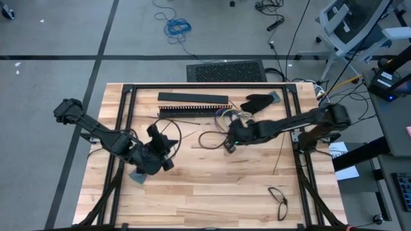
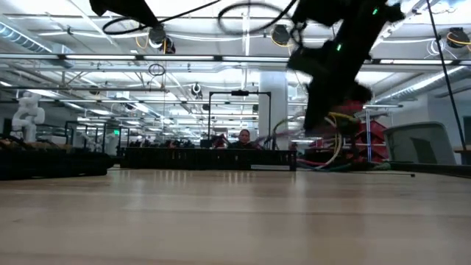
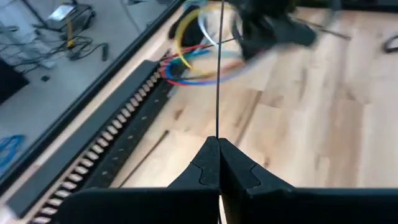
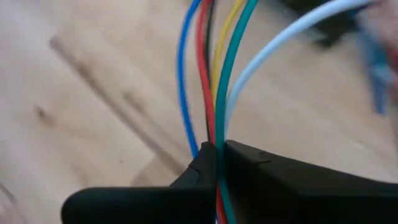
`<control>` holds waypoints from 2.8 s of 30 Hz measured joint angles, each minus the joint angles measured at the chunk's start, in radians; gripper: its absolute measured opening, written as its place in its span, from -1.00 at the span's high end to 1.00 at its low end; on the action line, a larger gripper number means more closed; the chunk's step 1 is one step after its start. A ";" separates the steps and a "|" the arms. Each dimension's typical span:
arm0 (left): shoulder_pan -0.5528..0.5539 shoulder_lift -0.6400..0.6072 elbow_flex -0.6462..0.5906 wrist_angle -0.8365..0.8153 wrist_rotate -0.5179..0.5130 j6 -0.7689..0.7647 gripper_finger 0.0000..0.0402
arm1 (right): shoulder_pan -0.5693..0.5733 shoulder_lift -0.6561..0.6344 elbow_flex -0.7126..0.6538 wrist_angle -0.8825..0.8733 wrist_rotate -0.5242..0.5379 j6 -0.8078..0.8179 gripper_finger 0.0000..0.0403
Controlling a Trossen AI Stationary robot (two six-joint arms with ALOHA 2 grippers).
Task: Ziptie cables
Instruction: Wrap the cable wires using a zip tie
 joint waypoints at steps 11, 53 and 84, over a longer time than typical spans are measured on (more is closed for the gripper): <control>0.054 0.001 -0.251 0.604 0.118 0.145 1.00 | 0.060 -0.393 0.002 -0.119 0.350 0.271 1.00; 0.409 0.090 -0.397 1.293 0.354 -0.130 1.00 | 0.354 -0.345 0.085 0.821 1.192 -0.944 1.00; 0.273 0.301 -0.344 1.476 -0.114 0.419 1.00 | 0.118 0.159 -0.178 1.122 0.635 0.829 1.00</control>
